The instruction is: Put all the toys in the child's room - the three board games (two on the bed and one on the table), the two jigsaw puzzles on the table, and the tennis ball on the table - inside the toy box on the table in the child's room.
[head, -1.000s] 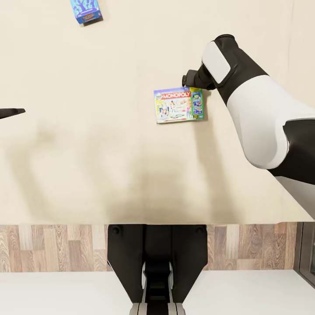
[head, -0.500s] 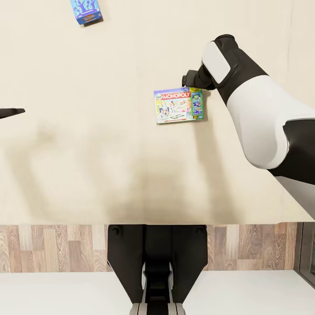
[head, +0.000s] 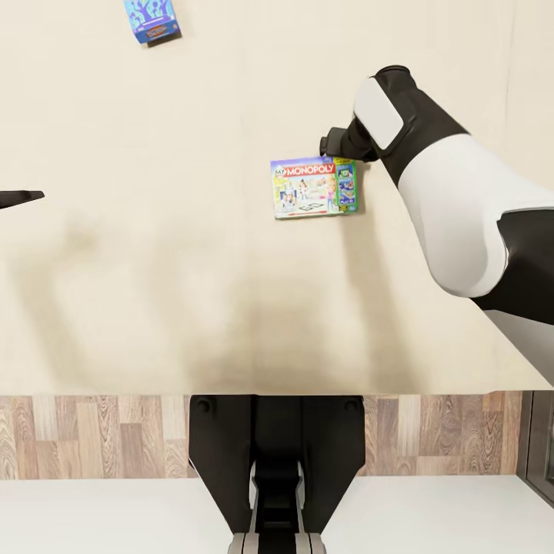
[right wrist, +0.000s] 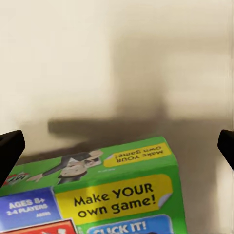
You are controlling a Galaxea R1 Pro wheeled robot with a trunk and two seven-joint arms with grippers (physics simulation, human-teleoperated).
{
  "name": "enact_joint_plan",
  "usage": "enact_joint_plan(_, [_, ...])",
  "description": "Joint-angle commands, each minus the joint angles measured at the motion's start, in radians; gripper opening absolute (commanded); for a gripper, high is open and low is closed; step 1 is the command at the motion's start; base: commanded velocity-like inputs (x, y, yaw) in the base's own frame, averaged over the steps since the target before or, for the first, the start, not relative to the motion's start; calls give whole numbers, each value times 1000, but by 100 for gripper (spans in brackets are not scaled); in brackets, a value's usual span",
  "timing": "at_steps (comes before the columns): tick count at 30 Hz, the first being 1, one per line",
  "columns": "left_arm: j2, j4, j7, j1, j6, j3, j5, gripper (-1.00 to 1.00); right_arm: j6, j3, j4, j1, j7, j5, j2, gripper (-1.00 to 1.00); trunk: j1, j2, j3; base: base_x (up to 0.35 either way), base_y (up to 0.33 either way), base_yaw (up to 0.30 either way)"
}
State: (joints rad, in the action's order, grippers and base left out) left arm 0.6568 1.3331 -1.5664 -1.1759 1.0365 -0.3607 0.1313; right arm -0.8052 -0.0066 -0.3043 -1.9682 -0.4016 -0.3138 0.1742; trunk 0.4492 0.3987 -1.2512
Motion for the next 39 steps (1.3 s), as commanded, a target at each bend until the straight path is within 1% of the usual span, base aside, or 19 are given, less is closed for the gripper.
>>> enact_joint_plan(1, [0, 0, -4, 0, 11, 0, -1, 100, -2, -3, 2, 0, -10, -14, 0, 100, 1, 1, -1, 0, 0, 0])
enact_joint_plan(10, [1, 0, -4, 0, 11, 0, -1, 100, -5, -3, 14, -1, -10, -14, 0, 100, 1, 1, -1, 0, 0, 0])
enact_joint_plan(19, [1, 0, -4, -1, 11, 0, -1, 100, -23, -3, 14, 0, -10, -14, 0, 100, 1, 1, -1, 0, 0, 0])
enact_joint_plan(27, [1, 0, -4, -1, 11, 0, -1, 100, -25, -3, 14, -1, -10, -13, 0, 100, 1, 1, 7, 0, 0, 0])
enact_joint_plan(39, [1, 0, -4, -1, 11, 0, -1, 100, -25, -3, 14, -1, -10, -14, 0, 100, 1, 1, 10, 0, 0, 0])
